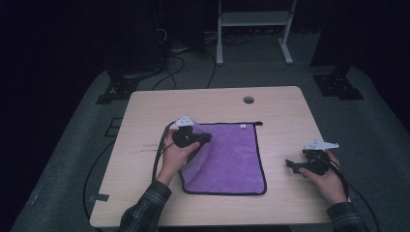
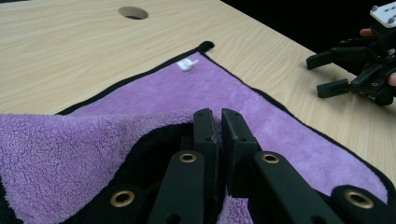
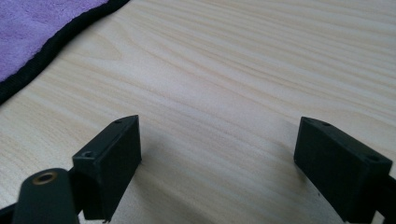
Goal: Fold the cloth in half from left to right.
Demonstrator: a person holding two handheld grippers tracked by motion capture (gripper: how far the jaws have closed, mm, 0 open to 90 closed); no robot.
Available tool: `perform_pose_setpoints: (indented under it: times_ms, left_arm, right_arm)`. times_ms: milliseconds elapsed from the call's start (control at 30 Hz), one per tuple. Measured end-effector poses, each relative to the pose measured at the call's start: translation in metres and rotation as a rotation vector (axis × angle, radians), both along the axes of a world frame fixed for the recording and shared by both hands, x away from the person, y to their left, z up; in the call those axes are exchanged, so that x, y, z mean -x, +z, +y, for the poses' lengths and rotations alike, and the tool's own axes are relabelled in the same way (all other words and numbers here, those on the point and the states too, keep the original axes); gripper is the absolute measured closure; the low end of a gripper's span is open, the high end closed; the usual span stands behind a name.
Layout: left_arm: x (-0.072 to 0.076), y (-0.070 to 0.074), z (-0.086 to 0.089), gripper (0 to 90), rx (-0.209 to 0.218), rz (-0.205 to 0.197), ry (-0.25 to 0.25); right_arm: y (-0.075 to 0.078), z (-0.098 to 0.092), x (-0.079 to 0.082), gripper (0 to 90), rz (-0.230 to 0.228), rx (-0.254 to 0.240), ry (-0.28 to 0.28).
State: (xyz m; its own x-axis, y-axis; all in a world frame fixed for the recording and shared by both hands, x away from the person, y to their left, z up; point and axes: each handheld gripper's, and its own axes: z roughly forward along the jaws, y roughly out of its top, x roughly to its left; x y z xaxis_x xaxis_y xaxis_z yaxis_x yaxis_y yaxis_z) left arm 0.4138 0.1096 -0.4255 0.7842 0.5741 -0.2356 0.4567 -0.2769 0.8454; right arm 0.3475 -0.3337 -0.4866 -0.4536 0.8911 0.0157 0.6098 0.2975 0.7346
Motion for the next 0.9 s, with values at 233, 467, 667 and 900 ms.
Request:
perform_pose_setpoints:
  times_ms: [233,467,667,900]
  left_arm:
    - [-0.006,-0.004,-0.029,85.2,0.013,0.012,-0.041]
    - [-0.013,-0.01,-0.058,85.2,0.016,0.027,-0.078]
    - [-0.019,-0.016,-0.078,85.2,0.03,0.044,-0.112]
    - [-0.021,-0.017,-0.101,85.3,0.045,0.046,-0.149]
  right_arm:
    - [0.0,0.0,0.0,14.2,0.0,0.0,0.0]
    - [0.0,0.0,0.0,14.2,0.0,0.0,0.0]
    - [0.0,0.0,0.0,14.1,0.0,0.0,0.002]
    - [0.0,0.0,0.0,14.0,0.0,0.001,0.003]
